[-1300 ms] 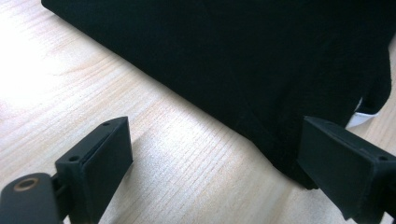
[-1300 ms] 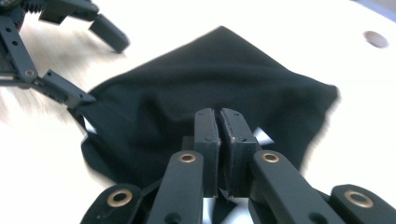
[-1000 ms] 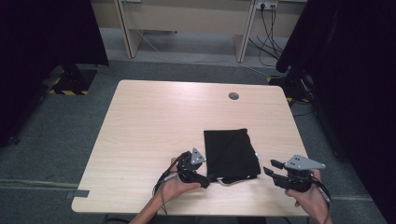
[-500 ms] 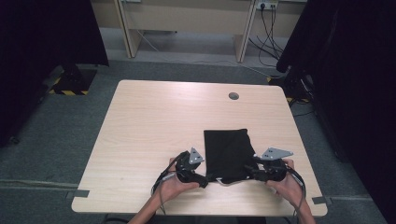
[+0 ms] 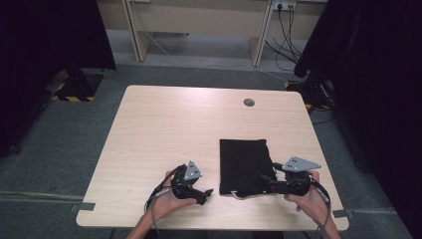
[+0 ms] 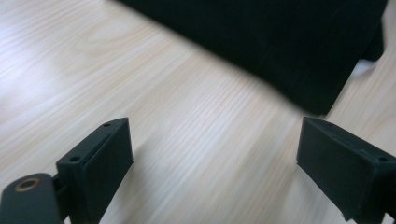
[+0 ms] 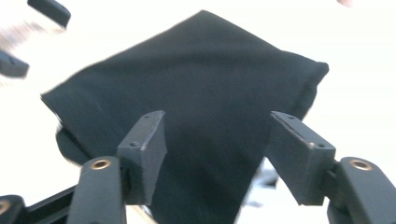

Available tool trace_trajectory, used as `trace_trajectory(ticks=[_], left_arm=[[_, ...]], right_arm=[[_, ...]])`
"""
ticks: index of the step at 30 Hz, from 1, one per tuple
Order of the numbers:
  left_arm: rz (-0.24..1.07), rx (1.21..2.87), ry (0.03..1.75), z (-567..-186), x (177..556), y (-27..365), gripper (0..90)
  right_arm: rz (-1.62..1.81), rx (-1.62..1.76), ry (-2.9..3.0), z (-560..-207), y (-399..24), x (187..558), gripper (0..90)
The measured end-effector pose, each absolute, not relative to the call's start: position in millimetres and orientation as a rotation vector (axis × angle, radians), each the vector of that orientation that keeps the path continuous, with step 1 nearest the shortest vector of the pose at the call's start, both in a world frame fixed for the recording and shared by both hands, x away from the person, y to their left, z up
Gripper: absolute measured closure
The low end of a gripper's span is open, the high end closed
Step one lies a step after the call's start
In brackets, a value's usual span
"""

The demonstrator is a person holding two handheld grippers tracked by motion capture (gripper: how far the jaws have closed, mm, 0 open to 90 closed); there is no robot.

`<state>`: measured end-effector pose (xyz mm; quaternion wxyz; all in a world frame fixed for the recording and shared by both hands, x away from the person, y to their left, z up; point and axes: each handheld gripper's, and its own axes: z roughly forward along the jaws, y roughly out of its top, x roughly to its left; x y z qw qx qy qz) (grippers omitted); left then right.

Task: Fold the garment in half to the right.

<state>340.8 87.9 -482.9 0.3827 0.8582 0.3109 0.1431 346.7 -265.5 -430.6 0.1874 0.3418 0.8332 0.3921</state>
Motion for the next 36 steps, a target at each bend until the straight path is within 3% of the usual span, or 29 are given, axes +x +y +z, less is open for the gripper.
trace_trajectory(ticks=[13, 16, 24, 36], left_arm=[[0.369, 2.169, 0.893, -484.8, 334.9, 119.1, 6.0], [0.374, 2.168, 0.925, -485.2, 334.8, 124.9, 1.9], [0.401, 2.149, 0.999, -485.8, 334.8, 142.1, 0.0], [0.422, 2.125, 1.056, -486.2, 339.5, 157.9, 0.0]], right_arm=[[1.091, 0.992, 2.432, -450.7, -239.4, 371.5, 20.4], [1.092, 0.973, 2.438, -452.1, -236.8, 375.8, 17.6], [1.074, 0.981, 2.492, -472.4, -225.0, 386.6, 15.8], [1.049, 1.032, 2.49, -474.1, -200.3, 400.7, 15.7]])
